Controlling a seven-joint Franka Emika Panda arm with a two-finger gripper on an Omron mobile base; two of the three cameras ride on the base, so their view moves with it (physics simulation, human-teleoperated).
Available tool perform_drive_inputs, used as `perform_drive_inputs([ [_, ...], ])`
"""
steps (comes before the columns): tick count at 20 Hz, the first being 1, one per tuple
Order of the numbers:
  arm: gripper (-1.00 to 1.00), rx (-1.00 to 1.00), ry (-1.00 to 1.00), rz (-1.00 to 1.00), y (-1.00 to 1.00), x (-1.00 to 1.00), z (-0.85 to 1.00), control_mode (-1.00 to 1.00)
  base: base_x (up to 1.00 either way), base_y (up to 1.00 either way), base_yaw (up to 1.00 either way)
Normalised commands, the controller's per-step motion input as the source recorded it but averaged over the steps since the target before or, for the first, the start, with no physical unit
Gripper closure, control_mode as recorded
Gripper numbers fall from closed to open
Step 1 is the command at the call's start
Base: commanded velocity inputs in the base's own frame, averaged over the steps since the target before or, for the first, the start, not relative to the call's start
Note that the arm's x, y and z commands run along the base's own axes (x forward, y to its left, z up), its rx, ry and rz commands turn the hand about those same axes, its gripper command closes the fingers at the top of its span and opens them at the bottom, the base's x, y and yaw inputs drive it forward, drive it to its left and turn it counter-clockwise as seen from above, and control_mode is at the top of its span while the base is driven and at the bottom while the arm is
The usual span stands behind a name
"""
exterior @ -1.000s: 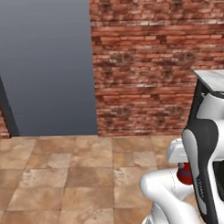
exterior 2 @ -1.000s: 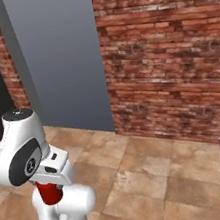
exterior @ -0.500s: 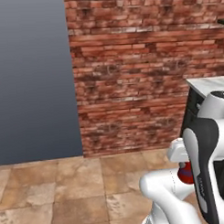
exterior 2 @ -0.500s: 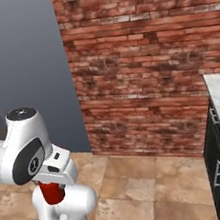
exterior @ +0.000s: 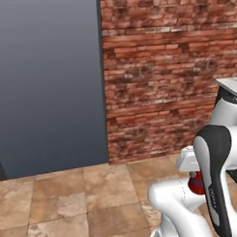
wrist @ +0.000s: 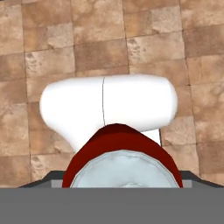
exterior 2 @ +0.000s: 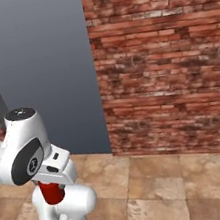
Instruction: Four empty soda cans are scattered around the kitchen. Gather all the cans and cluster them next to the stove for recycling.
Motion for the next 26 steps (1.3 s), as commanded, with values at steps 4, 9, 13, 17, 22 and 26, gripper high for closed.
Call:
perform_drive_inputs([
  [4,1.00,0.00,0.00,0.00,0.00,0.00,0.00,1.00,0.00,1.00,-0.13],
  [9,1.00,0.00,0.00,0.00,0.00,0.00,0.00,1.00,0.00,1.00,-0.13],
  [13,1.00,0.00,0.00,0.00,0.00,0.00,0.00,1.00,-0.01,1.00,-0.11],
  [17,1.00,0.00,0.00,0.00,0.00,0.00,0.00,1.00,0.00,1.00,-0.09],
  [22,1.00,0.00,0.00,0.00,0.00,0.00,0.00,1.00,0.00,1.00,-0.07],
  [26,1.00,0.00,0.00,0.00,0.00,0.00,0.00,1.00,-0.03,1.00,-0.03],
])
